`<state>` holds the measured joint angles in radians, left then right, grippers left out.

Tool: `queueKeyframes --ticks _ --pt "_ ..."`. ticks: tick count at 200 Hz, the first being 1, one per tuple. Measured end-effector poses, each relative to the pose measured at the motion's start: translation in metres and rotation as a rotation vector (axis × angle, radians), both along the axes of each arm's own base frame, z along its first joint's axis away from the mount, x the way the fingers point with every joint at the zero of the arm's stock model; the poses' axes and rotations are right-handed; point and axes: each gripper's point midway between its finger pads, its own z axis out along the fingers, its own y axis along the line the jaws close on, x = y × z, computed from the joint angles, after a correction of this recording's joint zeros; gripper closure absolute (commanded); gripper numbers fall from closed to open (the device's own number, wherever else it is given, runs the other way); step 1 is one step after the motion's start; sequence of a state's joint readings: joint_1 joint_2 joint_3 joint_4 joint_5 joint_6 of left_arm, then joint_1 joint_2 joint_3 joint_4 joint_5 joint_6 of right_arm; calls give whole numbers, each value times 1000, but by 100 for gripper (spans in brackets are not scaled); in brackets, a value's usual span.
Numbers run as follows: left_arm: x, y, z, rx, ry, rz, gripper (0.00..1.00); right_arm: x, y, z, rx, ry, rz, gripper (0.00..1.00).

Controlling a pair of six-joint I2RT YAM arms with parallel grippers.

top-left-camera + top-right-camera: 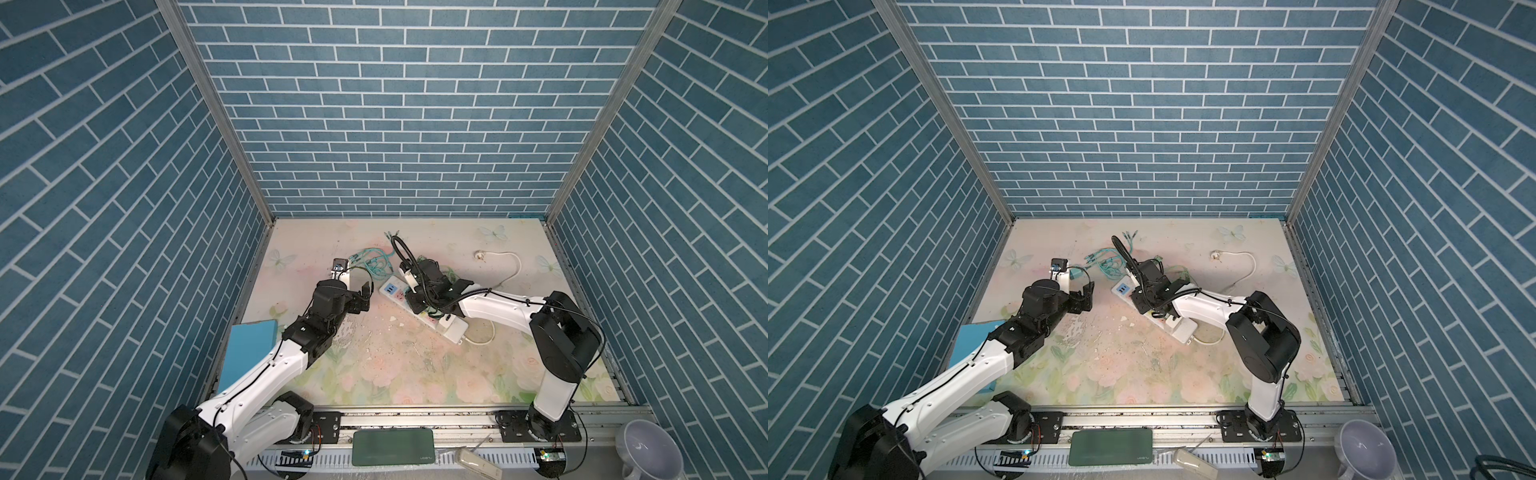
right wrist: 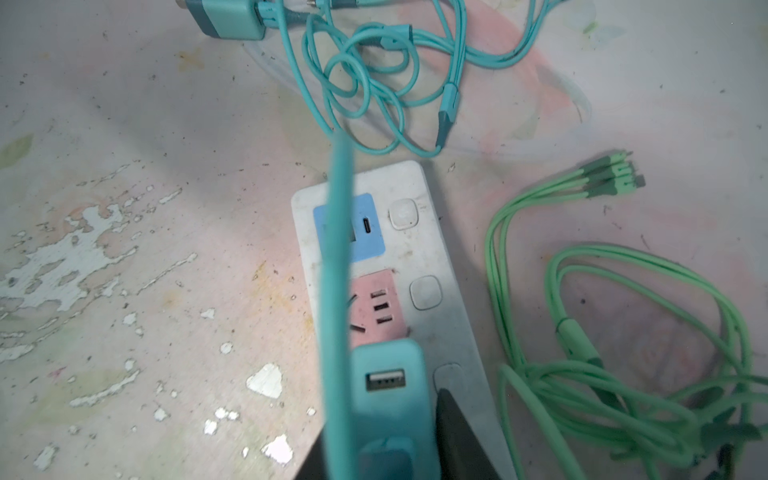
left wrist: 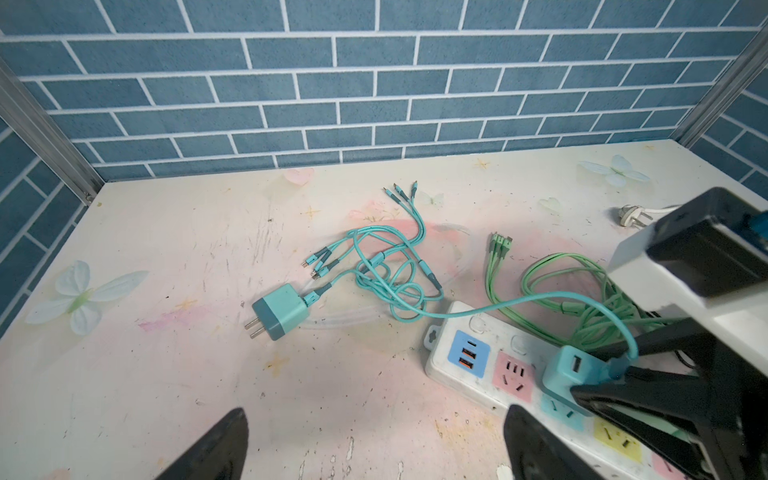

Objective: Insert the plug
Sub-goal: 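Press the teal charger prongs down into the strip socket with the right gripper, then open the right gripper and lift it off the plugged teal charger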

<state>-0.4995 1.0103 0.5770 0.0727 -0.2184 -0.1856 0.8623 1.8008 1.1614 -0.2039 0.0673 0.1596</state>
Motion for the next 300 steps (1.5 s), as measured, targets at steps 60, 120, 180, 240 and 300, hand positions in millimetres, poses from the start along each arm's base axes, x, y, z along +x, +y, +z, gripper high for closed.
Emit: queueKeyframes --ticks 60,120,180,240,300 --pt "1 0 0 -5 -6 -1 4 -24 -28 -13 -122 113 -7 54" --pt "-2 1 -6 0 4 0 4 -49 -61 -22 -266 250 -14 53" --pt "-2 0 -10 -1 12 -8 4 -65 -72 -13 -292 297 16 47" --pt "-3 -8 -12 -18 23 -52 4 -66 -69 1 -269 264 82 45" --pt "-4 -12 -13 -26 28 -72 4 -73 -74 5 -303 289 132 45"
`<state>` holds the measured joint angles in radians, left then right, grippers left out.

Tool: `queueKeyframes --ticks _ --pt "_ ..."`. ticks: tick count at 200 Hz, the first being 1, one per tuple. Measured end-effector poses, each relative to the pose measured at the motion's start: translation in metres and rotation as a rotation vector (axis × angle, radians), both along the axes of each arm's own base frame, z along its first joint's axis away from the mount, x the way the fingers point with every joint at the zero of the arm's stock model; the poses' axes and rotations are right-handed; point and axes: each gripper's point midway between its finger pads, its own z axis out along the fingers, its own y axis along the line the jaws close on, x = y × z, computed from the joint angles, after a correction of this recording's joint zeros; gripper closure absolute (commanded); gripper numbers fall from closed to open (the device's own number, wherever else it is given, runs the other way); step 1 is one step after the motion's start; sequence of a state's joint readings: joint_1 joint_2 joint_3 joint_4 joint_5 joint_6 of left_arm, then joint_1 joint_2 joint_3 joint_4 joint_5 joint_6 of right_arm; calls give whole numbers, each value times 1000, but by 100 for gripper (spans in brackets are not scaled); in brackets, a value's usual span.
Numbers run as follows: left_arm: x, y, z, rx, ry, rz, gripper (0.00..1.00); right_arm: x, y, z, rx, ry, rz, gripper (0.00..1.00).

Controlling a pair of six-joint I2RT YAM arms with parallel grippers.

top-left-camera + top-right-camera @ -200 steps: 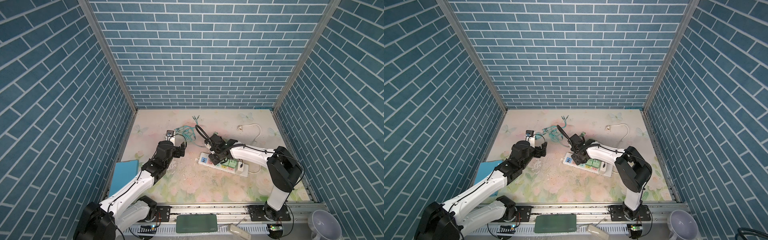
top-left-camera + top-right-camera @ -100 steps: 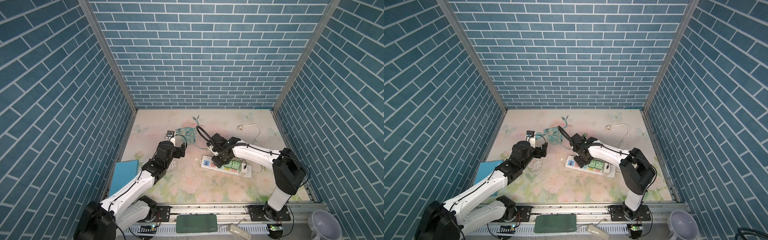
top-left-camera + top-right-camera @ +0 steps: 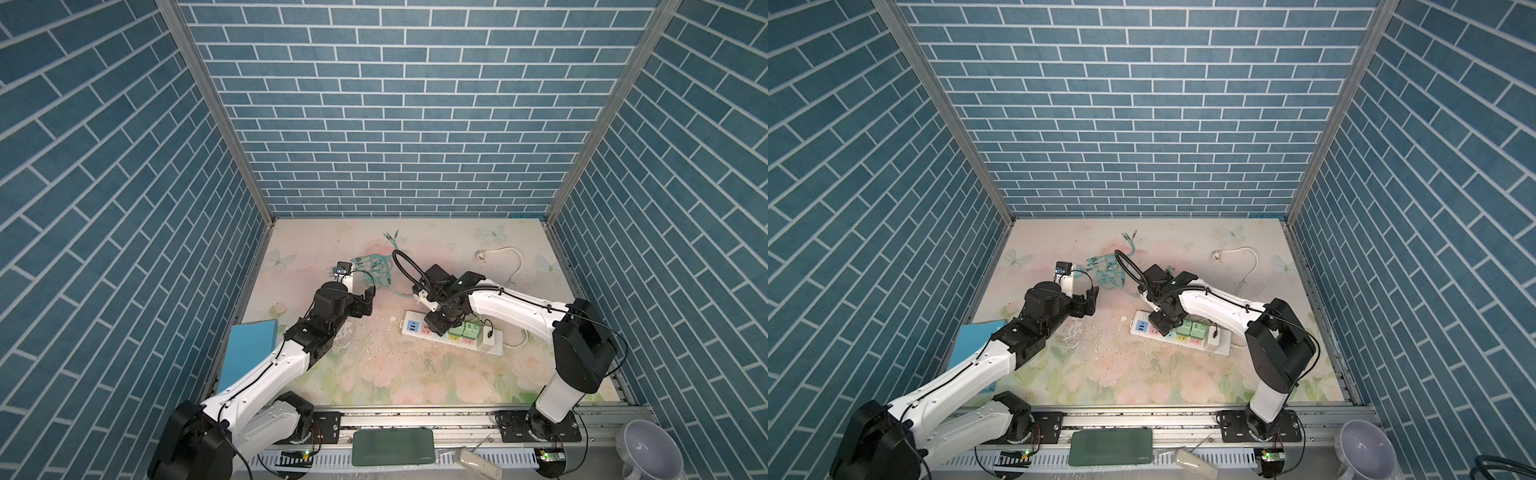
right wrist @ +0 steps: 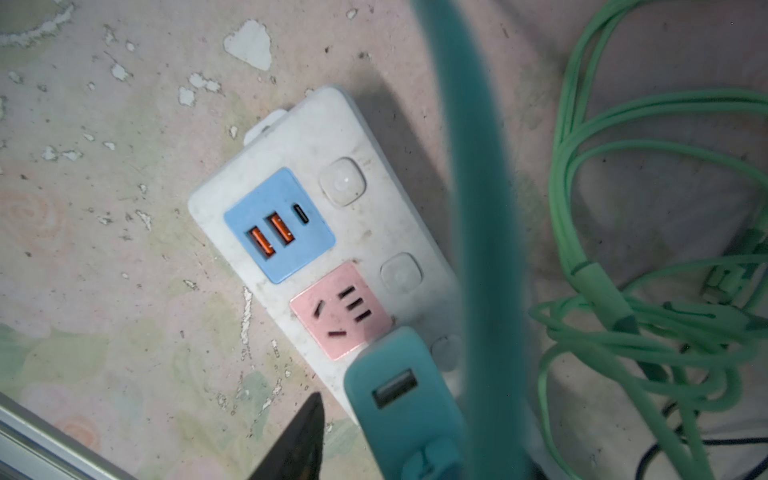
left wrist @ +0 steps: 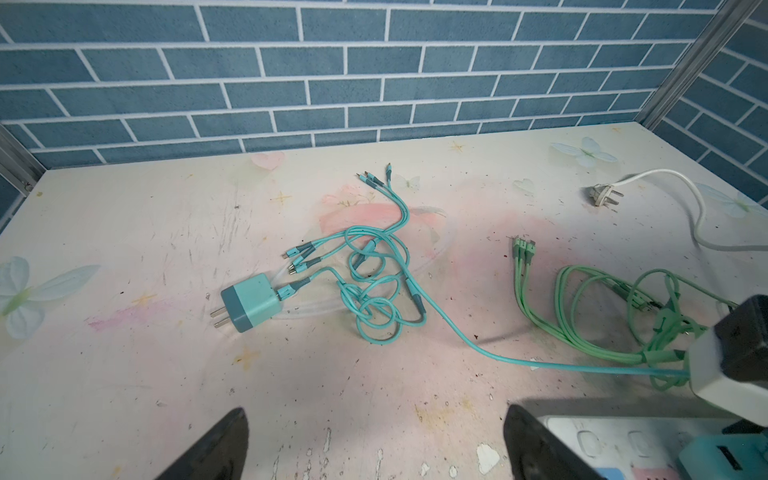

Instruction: Insert the plug

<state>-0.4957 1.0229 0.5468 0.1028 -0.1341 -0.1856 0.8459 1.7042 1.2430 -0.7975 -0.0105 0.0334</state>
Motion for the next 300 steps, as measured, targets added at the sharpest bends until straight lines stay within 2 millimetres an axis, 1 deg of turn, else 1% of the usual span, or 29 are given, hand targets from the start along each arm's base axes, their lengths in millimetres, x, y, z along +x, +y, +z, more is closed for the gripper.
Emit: queueKeyframes --ticks 60,81,103,122,135,161,173,194,206,227,263,283,300 --pt "-1 -2 0 -5 2 -12 5 4 -1 17 -16 -12 28 45" --pt "-2 -6 -1 -14 9 -31 9 6 -7 22 -24 -21 23 46" --pt "-3 -16 -7 -33 33 -76 11 9 -14 29 -25 -31 4 46" --pt "-5 -29 -20 -34 74 -132 12 10 -17 37 2 -41 -9 46" --pt "-10 -42 -32 -19 107 -184 12 8 -20 44 26 -52 -13 46" --pt "-26 -79 -50 -3 152 -346 13 3 -33 64 79 -92 -36 46" --pt "-32 -96 -58 -2 165 -425 10 3 -40 74 121 -110 -61 46" --pt "-40 -119 -65 -18 167 -538 8 3 -56 86 208 -124 -135 46" --pt "-43 -130 -66 -33 151 -593 7 4 -65 92 248 -127 -182 46" --pt "-46 -147 -68 -52 133 -675 7 4 -72 93 279 -116 -237 47" --pt "-42 -173 -78 -48 134 -762 8 6 -84 85 300 -70 -379 48" --pt "-41 -180 -78 -61 113 -785 8 0 -89 83 333 -49 -437 47" --pt "-42 -184 -76 -76 98 -804 8 -5 -92 89 359 -53 -466 47"
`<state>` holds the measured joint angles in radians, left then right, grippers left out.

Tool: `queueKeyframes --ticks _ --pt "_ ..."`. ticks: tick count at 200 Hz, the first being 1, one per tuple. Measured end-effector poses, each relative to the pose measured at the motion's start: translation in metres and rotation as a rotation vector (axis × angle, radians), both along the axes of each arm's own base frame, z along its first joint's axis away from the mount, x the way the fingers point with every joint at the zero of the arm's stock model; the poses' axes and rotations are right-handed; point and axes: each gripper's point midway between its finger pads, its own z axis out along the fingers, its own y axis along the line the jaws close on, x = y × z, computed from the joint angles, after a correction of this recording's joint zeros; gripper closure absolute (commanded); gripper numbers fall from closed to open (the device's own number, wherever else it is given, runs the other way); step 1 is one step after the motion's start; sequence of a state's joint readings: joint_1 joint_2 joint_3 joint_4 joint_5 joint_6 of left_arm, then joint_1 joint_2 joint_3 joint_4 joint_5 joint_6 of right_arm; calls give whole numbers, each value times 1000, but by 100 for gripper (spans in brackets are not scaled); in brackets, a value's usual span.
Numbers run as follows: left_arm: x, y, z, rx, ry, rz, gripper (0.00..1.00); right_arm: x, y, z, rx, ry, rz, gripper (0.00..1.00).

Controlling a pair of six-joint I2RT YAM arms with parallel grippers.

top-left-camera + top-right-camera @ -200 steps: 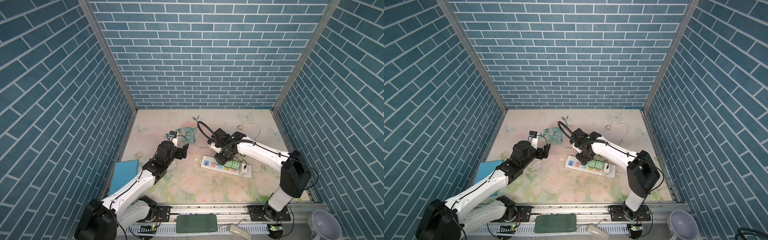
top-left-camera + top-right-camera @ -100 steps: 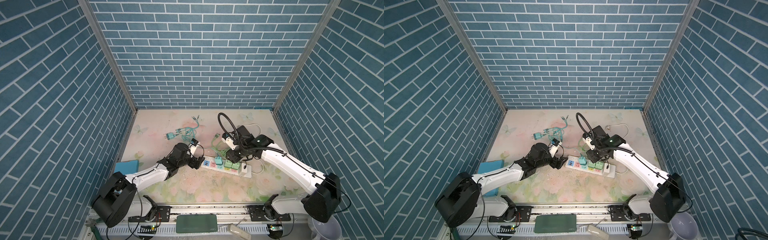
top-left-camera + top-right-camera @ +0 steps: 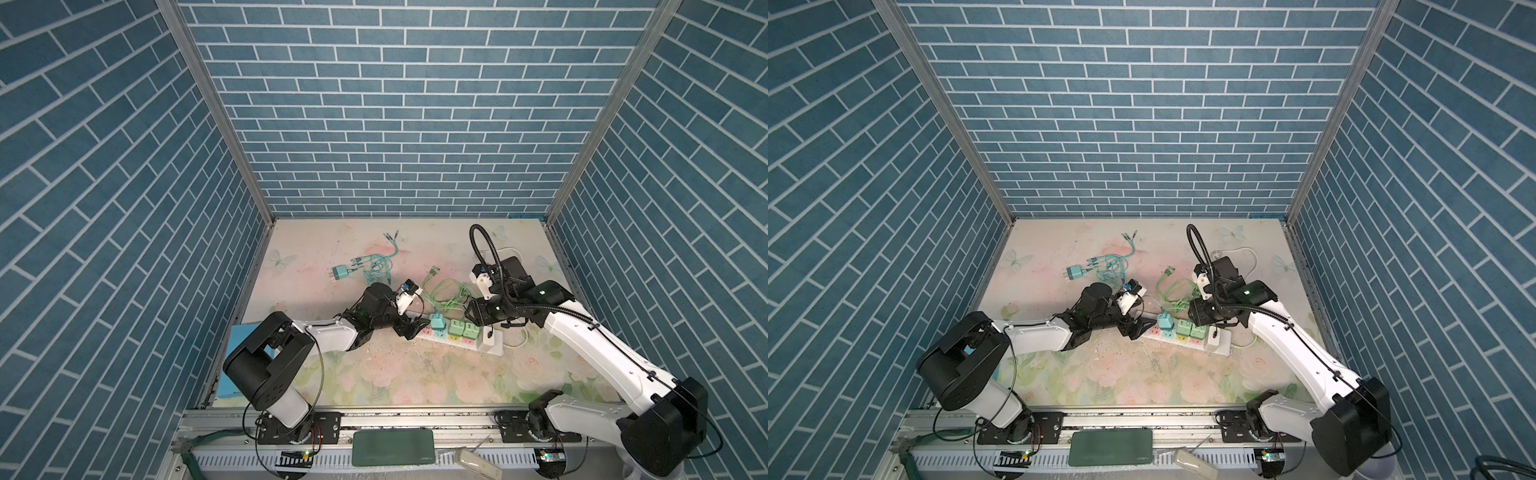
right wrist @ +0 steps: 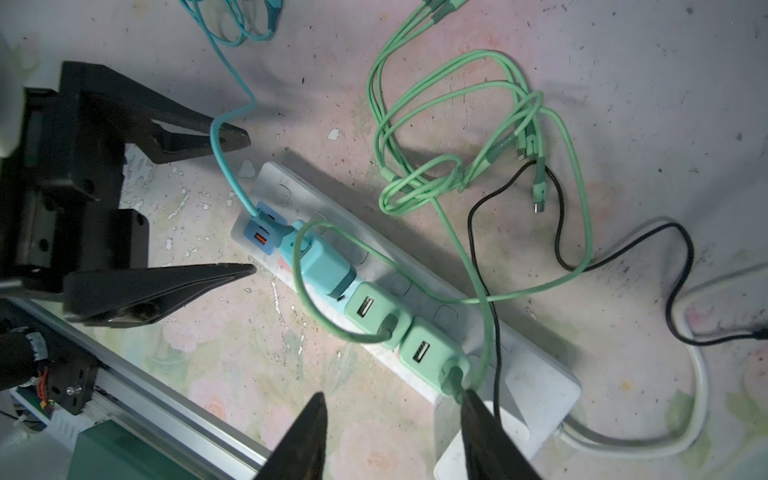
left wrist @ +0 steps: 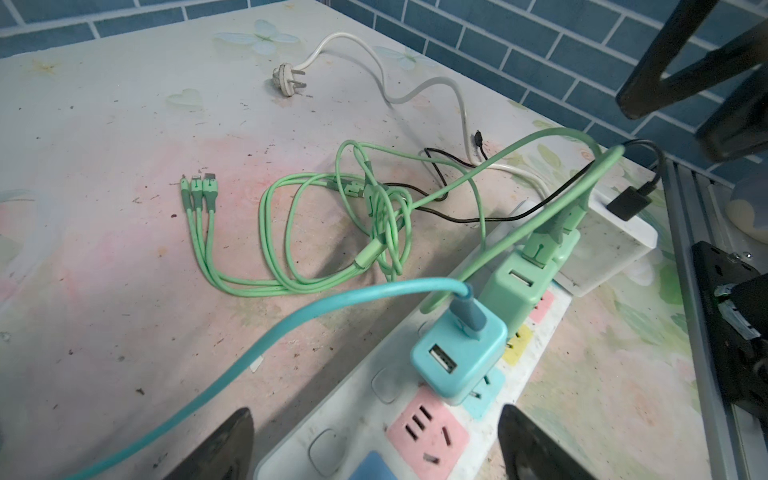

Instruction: Insert the plug

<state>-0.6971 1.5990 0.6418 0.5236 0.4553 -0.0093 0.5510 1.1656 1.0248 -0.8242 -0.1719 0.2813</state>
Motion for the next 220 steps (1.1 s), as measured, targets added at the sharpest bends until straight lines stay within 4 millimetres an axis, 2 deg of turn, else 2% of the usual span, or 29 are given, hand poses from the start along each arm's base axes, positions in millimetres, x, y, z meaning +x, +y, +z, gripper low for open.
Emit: queueKeyframes --ticks 36,57,106,130,167,220 --pt "1 -13 -3 -29 7 -51 11 -6 -7 7 21 10 -66 48" --pt "-2 -15 -8 -29 19 -73 11 -8 -13 2 23 41 -118 48" --pt "-6 -22 -6 -40 5 -128 14 -17 -29 -14 17 112 -202 48" --pt "-2 -32 -5 -51 1 -158 15 -18 -34 -17 12 130 -228 48" --pt "-7 -40 -9 -58 17 -196 17 -17 -48 -17 31 134 -321 49" --pt "-14 -50 -9 -63 19 -236 19 -28 -81 -47 60 227 -566 51"
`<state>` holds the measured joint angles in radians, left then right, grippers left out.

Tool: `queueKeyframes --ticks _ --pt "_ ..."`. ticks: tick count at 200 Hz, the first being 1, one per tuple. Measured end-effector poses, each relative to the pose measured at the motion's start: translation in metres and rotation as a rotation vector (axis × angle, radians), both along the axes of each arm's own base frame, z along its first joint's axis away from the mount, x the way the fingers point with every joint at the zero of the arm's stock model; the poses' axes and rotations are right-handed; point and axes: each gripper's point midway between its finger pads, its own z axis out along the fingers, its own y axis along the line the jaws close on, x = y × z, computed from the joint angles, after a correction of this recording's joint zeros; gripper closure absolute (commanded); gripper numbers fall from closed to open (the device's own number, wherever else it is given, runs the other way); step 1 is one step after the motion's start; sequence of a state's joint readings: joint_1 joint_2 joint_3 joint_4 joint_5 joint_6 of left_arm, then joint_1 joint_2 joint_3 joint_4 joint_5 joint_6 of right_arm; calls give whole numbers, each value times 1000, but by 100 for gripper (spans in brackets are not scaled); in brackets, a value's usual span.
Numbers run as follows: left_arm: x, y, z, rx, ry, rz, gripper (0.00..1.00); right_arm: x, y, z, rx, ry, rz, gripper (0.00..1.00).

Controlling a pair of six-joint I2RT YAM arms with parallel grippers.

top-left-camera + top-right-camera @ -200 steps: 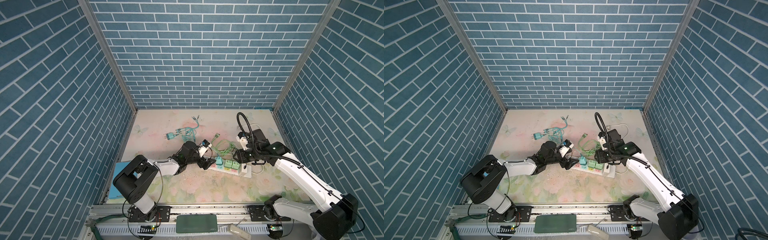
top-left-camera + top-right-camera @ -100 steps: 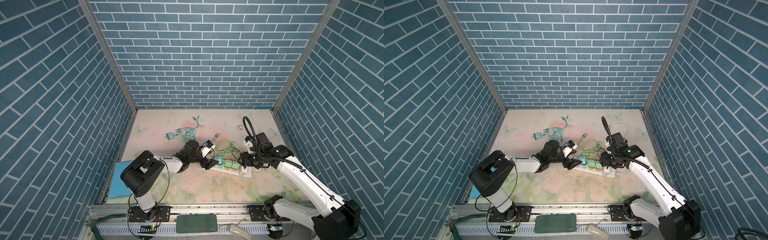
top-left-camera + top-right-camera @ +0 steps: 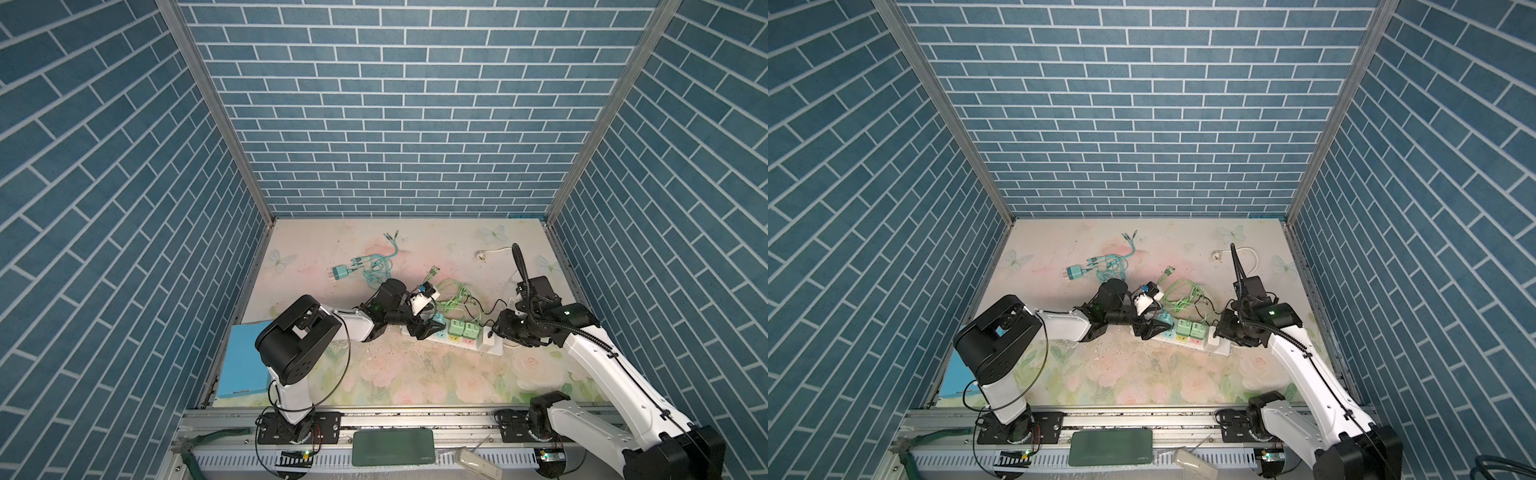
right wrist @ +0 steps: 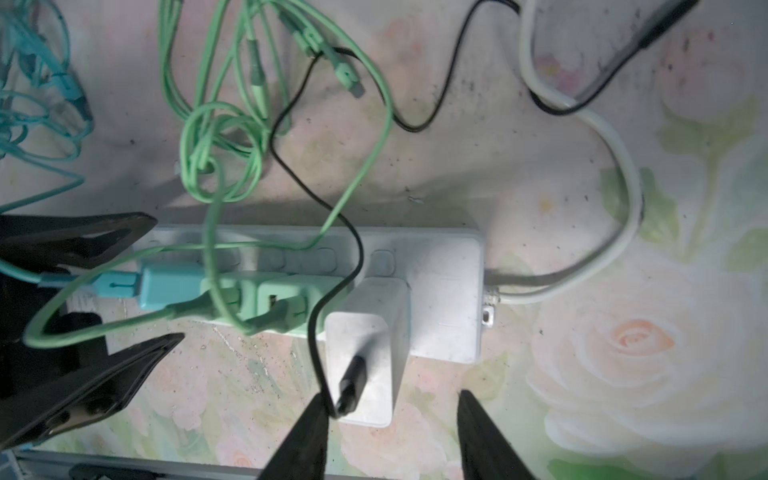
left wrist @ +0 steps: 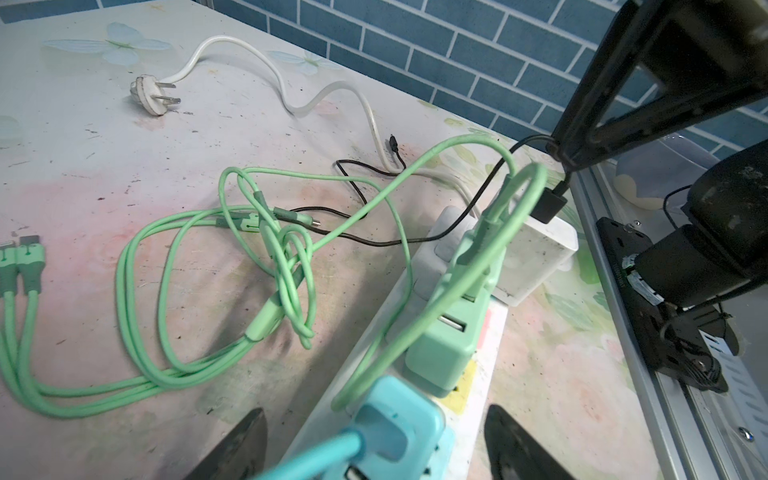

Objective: Insert the plug
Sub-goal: 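Move the right gripper to the white charger while the left reaches over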

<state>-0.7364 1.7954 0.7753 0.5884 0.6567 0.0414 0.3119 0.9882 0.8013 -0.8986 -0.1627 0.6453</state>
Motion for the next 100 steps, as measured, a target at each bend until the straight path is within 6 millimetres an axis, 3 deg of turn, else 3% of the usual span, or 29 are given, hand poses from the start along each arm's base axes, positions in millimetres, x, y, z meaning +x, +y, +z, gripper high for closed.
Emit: queueKeyframes --ticks 65,100 --pt "-8 -6 1 -1 1 -24 24 13 4 -24 92 32 -109 60" --pt "-10 -7 0 3 5 -27 27 17 -3 -24 130 20 -162 53"
